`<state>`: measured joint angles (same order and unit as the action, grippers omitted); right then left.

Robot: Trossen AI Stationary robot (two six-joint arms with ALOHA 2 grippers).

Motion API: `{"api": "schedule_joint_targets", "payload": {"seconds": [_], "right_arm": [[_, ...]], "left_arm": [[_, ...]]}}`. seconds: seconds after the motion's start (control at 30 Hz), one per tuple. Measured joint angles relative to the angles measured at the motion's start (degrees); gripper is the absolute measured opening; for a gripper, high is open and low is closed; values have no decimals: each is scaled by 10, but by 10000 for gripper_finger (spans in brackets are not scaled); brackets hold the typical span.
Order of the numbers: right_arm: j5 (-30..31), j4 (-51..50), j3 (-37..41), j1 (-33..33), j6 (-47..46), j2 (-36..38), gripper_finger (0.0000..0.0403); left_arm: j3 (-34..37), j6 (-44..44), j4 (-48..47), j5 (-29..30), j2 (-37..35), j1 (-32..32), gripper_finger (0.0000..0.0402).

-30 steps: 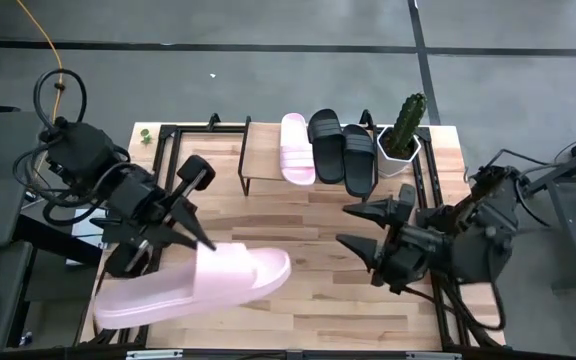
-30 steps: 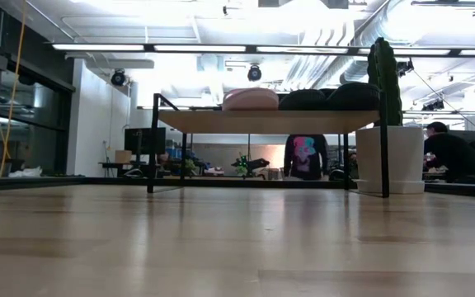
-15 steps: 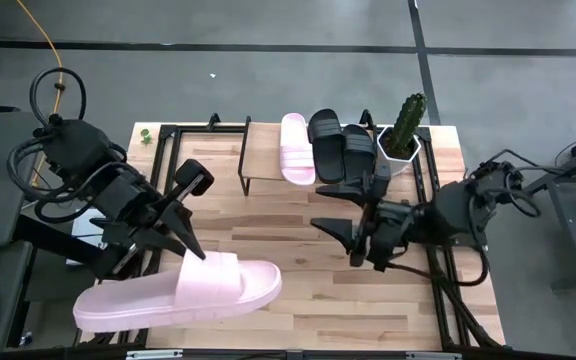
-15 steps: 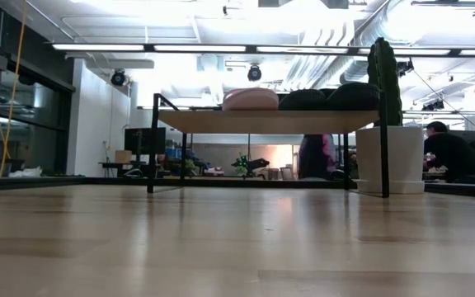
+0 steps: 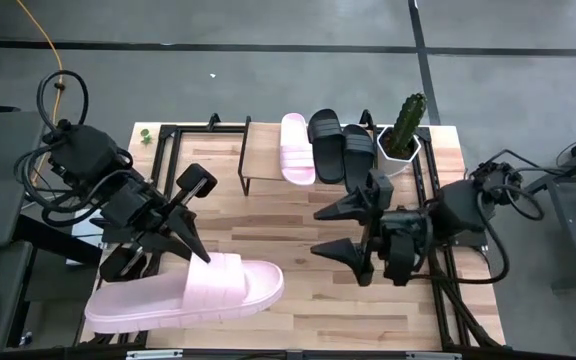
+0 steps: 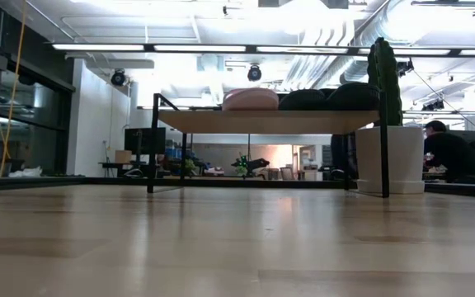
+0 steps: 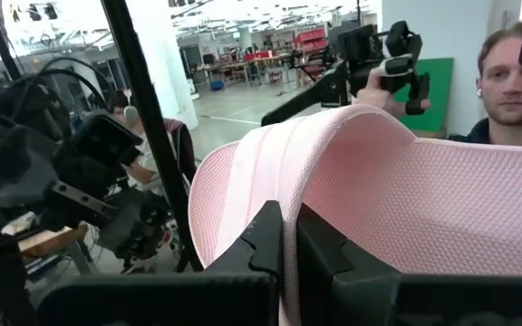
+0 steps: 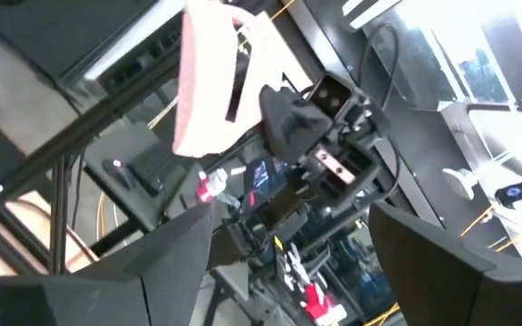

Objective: Pick and place slides into the shelf
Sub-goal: Put the pink slide on the shelf

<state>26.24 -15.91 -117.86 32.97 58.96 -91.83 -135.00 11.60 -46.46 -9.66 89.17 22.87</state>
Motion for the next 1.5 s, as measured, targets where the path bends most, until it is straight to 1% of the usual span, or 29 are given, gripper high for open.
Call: {"api": "schedule_joint_targets", "payload": {"seconds": [0.17,0.23,0.3,0.4,0.57,0.8,0.87,1.07,1.13,1.27,1.33,1.5], "right_arm": [[-4,20,1,-2,27,-21,288],[-20,32,1,-4,31,-25,288],[-47,43,1,-7,28,-26,288],[-90,56,1,-12,18,-27,288],[-181,67,1,-26,-4,-27,288],[-268,95,1,-49,-33,-27,288],[-279,107,1,-57,-40,-30,288],[-306,138,0,-78,-50,-48,288],[-307,142,0,-82,-49,-57,288],[-313,148,1,-86,-52,-62,288],[-316,155,1,-87,-54,-62,288],[-357,169,1,-86,-66,-62,288]], "left_arm": [[0,16,9,-2,8,0,0],[0,17,27,-5,13,0,0],[0,27,27,-14,15,0,0],[0,47,39,-46,19,0,0],[0,64,61,-82,19,0,0],[0,92,92,-103,19,0,0],[0,92,98,-103,19,-2,0],[1,89,103,-109,29,-45,0],[0,76,115,-131,36,-62,0],[0,58,132,-193,38,-83,0],[0,60,137,-200,37,-87,0],[0,61,140,-213,38,-91,0]]}}
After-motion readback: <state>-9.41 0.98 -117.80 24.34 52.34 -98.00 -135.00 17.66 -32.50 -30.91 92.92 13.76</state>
